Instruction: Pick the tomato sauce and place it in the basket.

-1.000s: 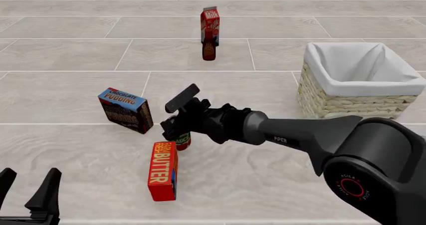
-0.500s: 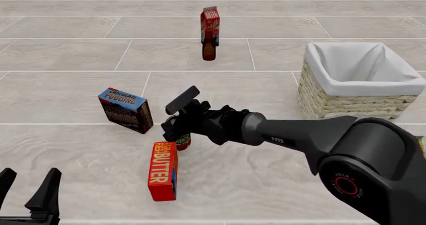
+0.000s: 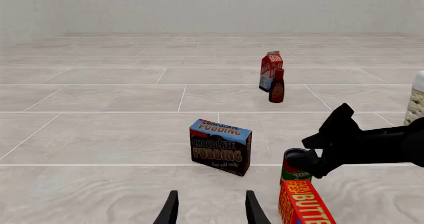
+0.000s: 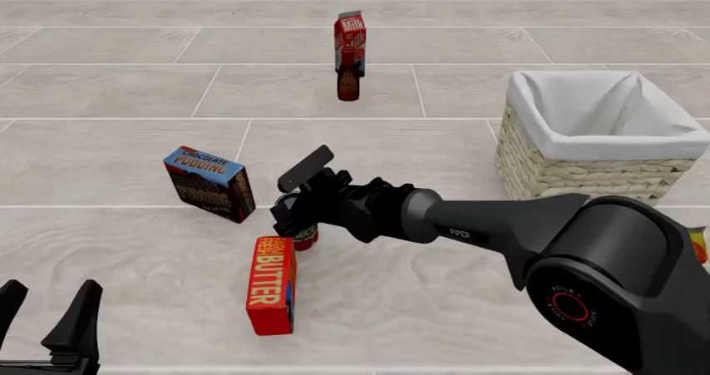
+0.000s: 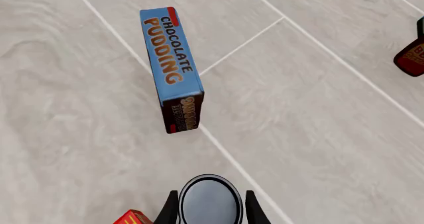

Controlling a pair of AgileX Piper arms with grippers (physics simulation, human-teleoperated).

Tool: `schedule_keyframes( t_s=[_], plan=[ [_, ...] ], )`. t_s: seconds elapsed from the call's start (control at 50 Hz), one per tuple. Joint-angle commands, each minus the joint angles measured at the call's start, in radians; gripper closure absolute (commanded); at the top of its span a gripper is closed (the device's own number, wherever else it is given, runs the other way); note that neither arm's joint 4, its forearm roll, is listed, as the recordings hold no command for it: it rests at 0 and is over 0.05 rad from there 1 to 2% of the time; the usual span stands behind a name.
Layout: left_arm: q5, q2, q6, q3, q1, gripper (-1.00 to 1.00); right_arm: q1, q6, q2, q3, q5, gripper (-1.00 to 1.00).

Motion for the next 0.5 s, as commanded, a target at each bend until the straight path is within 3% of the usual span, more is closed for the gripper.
schedule_keyframes(
  t_s=[0.02,0.5],
  plan=[
    [0.000,0.000,0.000,0.000,0.000,-1.00,-0.001,0.002,0.004,0.000,-0.002,-1.00],
    [0.000,0.000,0.000,0.000,0.000,-1.00,-0.002,0.003,0.029,-0.013,-0.004,-1.00]
  ],
)
